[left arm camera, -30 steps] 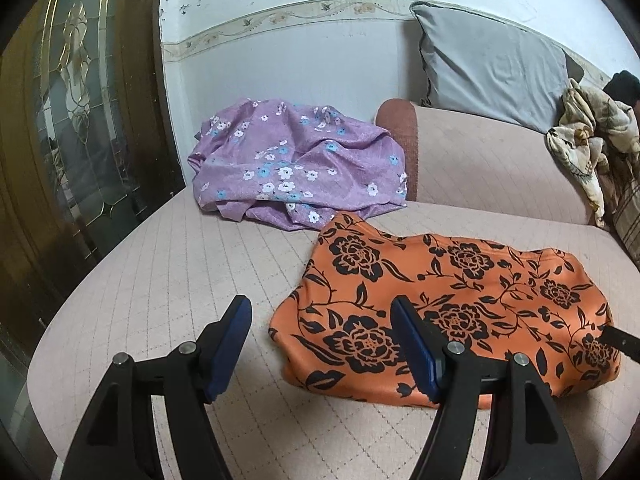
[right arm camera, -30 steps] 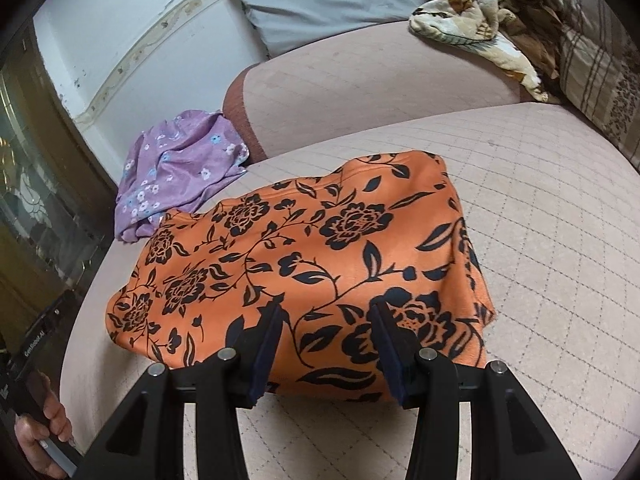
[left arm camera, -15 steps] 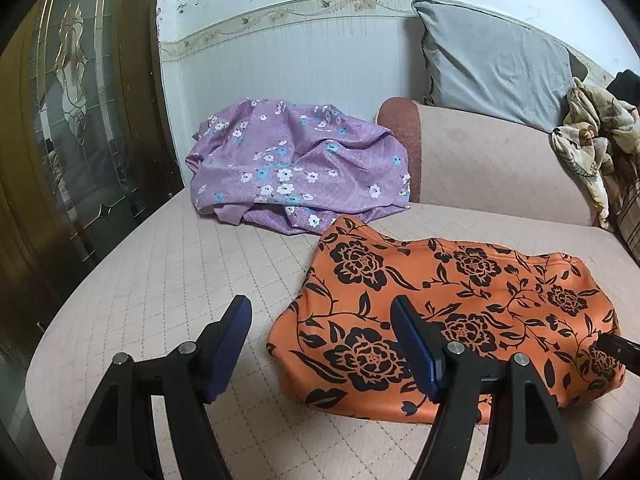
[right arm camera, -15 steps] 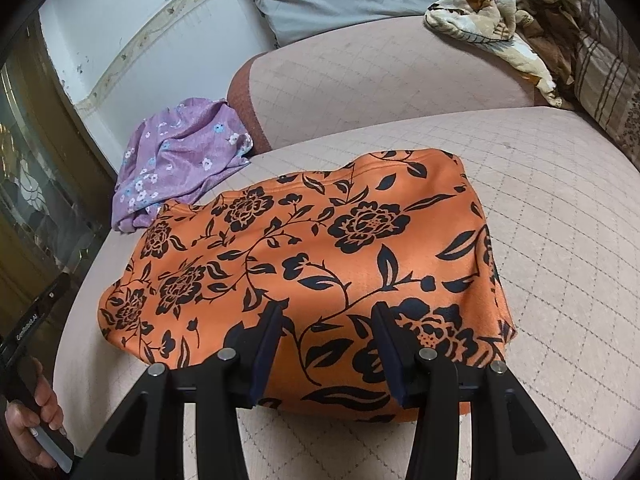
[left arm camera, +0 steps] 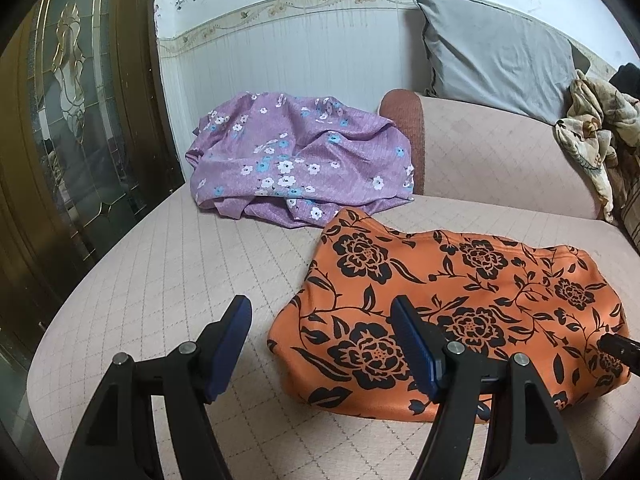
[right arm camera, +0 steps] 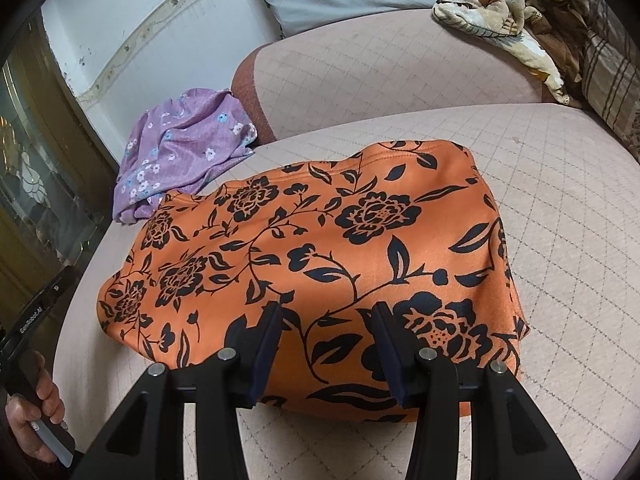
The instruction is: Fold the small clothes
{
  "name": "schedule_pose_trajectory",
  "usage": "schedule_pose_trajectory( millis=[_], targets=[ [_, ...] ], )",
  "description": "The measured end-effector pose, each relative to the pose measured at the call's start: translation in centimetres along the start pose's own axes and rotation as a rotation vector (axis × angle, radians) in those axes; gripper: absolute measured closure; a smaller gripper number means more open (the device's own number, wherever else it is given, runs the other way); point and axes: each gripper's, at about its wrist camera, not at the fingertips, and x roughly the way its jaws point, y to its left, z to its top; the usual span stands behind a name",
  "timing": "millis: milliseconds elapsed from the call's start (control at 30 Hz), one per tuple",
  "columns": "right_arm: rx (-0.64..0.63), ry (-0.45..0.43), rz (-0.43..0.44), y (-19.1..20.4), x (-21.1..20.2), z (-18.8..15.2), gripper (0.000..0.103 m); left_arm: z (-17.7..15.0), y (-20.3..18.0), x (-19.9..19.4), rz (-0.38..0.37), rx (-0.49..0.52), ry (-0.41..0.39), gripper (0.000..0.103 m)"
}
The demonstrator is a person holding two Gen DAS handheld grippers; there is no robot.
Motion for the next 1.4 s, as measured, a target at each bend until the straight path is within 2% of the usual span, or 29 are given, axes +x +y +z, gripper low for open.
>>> schedule_pose_trajectory(
  millis=[200,600,767,967,1067,1200,1267,1400],
  targets=[
    [0.005,0.011,-0.002,-0.1,0.1,-0.2,0.053,-0.5,-0.3,0.8,-0.002,0.012,0.031,0.03],
    [0.043,0.048,-0.021,-1.0,1.1,-0.3,0.053,-3.2,-0.5,6.6,-0.05,-0.024,0.274,0.03],
    [0.084,0.095,-0.04,-2.0,2.5,-0.5,0.053,-4.3,-1.2,8.6,-0.036,0.003,0.326,0.028],
    [0.098,0.111,-0.038,-2.3,3.1,-0.5,0.052,-4.2,-0.8,8.7,-0.046,-0.011,0.331,0.027],
    [0.103,0.102,-0.043,-2.3,2.5,-0.6,0.052,-4.2,-0.7,7.5,-0.039,-0.001,0.303,0.027],
    [0.098,0.071,-0.044,-2.0,0.4,-1.0,0.052,-4.2,-1.1,5.4,-0.031,0.022,0.252,0.027],
    [0.104,0.053,-0.037,-1.9,-0.7,-1.1,0.047,-4.5,-1.6,4.2,-0.041,0.038,0.234,0.027],
    [0.085,-0.003,-0.039,-1.3,-3.7,-1.4,0.046,-6.9,-2.3,0.9,-0.059,0.068,0.203,0.027]
  ],
)
